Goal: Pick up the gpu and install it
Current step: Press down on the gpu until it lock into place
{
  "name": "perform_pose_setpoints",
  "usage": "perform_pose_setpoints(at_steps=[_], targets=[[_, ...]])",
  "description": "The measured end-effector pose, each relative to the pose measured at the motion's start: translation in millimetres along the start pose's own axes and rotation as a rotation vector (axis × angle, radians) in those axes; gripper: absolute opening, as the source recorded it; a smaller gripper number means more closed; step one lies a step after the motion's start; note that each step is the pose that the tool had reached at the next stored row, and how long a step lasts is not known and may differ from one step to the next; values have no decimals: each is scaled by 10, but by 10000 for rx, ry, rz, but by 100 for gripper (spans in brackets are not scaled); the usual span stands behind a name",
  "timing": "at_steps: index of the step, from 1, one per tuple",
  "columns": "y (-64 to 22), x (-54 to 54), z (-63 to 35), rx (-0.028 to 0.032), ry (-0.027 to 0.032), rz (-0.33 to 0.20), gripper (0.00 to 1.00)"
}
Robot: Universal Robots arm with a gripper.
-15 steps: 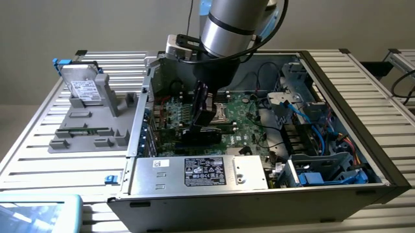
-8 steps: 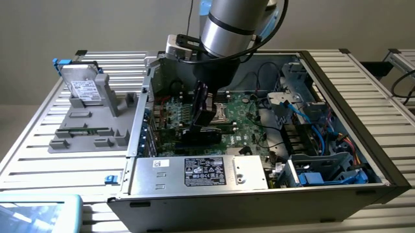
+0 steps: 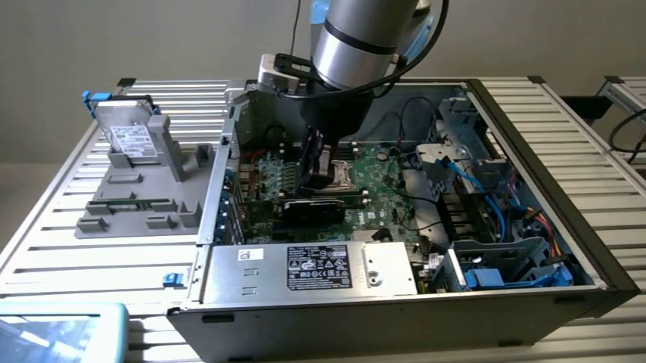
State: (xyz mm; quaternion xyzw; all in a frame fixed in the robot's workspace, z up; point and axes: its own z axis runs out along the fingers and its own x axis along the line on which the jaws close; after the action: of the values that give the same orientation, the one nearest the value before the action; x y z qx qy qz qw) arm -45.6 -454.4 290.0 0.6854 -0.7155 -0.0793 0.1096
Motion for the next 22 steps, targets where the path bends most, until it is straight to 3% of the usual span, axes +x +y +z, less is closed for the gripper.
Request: perform_pose_setpoints(at_steps=[1,4,8,9,11,18,22], targets=[[2,0,-1,153,-5,7,26],[9,-2,3,698,-33,26,12],[67,0,22,1329,-65,47,12],[85,0,28,1451,-72,52,12],[127,1,38,1581,-76,58,12],[301,8,87,1783,-87,64,12],[380,9,115,1985,-96,72,12]])
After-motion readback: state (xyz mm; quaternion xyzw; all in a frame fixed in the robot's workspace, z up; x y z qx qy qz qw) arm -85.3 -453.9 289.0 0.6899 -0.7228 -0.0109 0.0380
